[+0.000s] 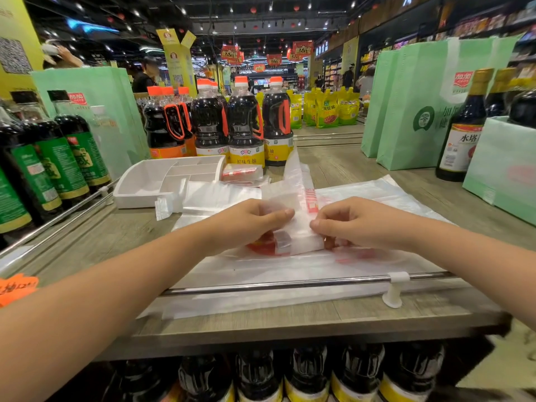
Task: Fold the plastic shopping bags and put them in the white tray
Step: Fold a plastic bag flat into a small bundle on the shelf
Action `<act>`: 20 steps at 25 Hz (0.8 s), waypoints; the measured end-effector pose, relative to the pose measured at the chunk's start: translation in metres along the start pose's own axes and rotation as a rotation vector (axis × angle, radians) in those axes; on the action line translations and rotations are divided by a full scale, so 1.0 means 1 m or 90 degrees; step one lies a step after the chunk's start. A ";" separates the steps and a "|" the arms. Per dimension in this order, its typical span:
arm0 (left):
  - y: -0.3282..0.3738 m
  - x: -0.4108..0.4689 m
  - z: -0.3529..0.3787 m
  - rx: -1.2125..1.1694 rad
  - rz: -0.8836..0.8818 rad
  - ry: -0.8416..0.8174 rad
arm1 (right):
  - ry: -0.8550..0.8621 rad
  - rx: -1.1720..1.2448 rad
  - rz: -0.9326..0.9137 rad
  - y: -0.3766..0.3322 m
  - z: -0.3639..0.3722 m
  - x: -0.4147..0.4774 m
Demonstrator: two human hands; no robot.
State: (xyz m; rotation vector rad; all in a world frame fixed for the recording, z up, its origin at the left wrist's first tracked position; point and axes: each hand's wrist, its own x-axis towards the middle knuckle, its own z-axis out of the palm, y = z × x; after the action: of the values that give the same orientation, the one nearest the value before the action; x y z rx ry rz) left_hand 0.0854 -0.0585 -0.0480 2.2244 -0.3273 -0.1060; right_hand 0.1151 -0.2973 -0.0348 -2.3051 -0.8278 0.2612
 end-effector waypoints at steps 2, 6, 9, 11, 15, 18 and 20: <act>0.001 0.002 0.004 0.012 0.003 0.014 | -0.010 0.023 0.003 -0.002 0.000 -0.002; 0.011 0.004 0.007 -0.025 0.017 0.047 | -0.018 0.003 0.010 -0.004 0.000 -0.002; 0.008 -0.003 -0.004 -0.055 -0.018 -0.023 | -0.038 -0.005 0.041 -0.006 -0.001 -0.004; 0.006 -0.006 -0.007 0.025 -0.021 -0.052 | -0.057 0.004 0.055 -0.009 -0.001 -0.007; 0.008 0.001 0.007 0.066 0.019 -0.041 | -0.007 0.041 0.072 -0.011 -0.001 -0.003; 0.007 0.010 0.014 0.091 0.014 0.056 | 0.021 0.037 0.102 -0.008 0.000 0.001; 0.006 0.008 0.013 0.083 0.005 0.087 | 0.019 0.040 0.112 -0.005 0.001 0.002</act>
State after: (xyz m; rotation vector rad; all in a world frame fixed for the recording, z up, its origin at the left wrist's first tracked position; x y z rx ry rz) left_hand 0.0899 -0.0736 -0.0513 2.3455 -0.2747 0.0736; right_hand 0.1138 -0.2926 -0.0316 -2.3192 -0.5947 0.3233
